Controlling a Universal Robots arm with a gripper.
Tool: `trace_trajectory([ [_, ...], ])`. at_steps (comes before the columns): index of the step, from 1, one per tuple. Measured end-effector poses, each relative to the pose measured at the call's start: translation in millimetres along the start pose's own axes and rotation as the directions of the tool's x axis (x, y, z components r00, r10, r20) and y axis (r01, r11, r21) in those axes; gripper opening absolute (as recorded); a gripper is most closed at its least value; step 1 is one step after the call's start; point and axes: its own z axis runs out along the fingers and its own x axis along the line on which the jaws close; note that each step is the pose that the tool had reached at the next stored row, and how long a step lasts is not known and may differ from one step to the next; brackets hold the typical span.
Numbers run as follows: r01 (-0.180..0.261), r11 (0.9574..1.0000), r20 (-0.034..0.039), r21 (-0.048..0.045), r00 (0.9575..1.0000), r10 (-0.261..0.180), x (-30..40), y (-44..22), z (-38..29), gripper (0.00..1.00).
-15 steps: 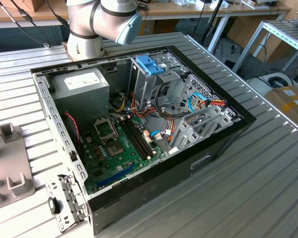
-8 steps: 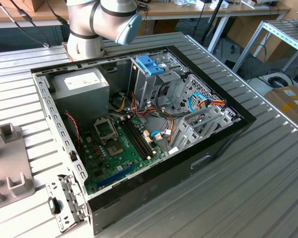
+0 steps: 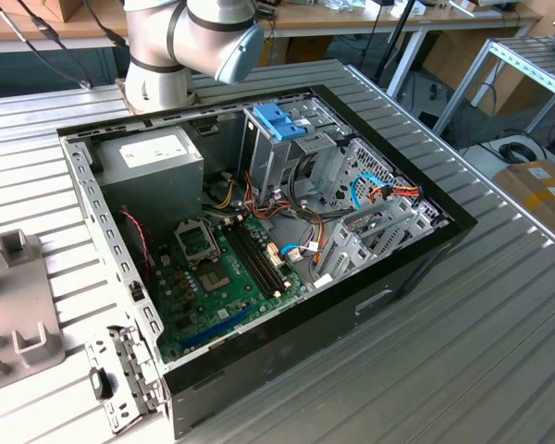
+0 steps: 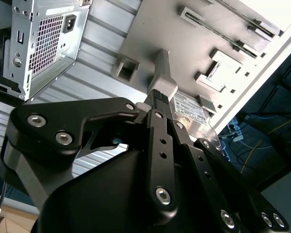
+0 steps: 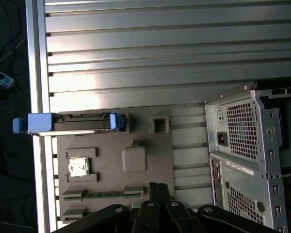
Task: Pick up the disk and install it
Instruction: 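Reach for the disk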
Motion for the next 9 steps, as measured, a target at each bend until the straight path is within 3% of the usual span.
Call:
trace_trajectory([
  [9,0.000,1.0000,0.0000,0.0000,1.0000,0.000,2.6,-0.2,0.0,0.11],
])
